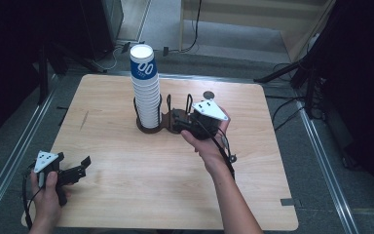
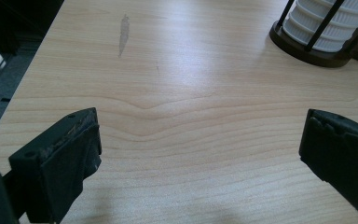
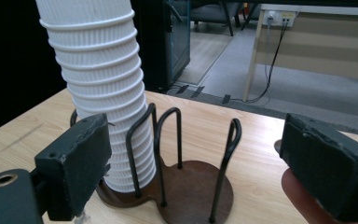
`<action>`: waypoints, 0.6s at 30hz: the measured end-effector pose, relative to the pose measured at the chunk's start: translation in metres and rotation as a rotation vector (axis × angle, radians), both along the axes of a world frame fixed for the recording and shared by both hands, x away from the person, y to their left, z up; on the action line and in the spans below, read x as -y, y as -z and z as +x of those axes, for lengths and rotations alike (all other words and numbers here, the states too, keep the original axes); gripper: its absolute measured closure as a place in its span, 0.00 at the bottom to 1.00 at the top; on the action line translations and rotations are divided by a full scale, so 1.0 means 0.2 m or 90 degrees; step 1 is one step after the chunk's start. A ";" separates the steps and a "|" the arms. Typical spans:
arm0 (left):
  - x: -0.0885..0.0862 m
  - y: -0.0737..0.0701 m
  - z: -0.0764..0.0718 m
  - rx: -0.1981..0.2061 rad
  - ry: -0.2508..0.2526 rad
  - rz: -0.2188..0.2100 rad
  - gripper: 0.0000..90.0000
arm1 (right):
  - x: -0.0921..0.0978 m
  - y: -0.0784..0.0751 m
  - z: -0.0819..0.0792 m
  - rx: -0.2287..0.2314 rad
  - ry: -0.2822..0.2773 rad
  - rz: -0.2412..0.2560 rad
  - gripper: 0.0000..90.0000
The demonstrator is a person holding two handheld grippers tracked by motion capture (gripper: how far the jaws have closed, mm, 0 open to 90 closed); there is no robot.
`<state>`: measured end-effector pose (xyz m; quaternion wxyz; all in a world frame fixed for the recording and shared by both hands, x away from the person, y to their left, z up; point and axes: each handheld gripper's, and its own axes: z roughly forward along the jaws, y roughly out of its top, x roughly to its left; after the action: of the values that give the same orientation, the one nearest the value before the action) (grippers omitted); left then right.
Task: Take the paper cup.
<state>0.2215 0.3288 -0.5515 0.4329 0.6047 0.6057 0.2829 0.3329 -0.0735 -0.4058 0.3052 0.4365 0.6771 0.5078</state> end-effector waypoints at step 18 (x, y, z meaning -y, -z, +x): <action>0.00 0.00 0.00 0.002 0.005 -0.001 0.00 | -0.20 -0.07 0.08 0.011 -0.034 0.013 0.10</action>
<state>0.2216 0.3286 -0.5516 0.4353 0.6067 0.6026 0.2816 0.3481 -0.0342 -0.3918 0.2932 0.4168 0.6807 0.5263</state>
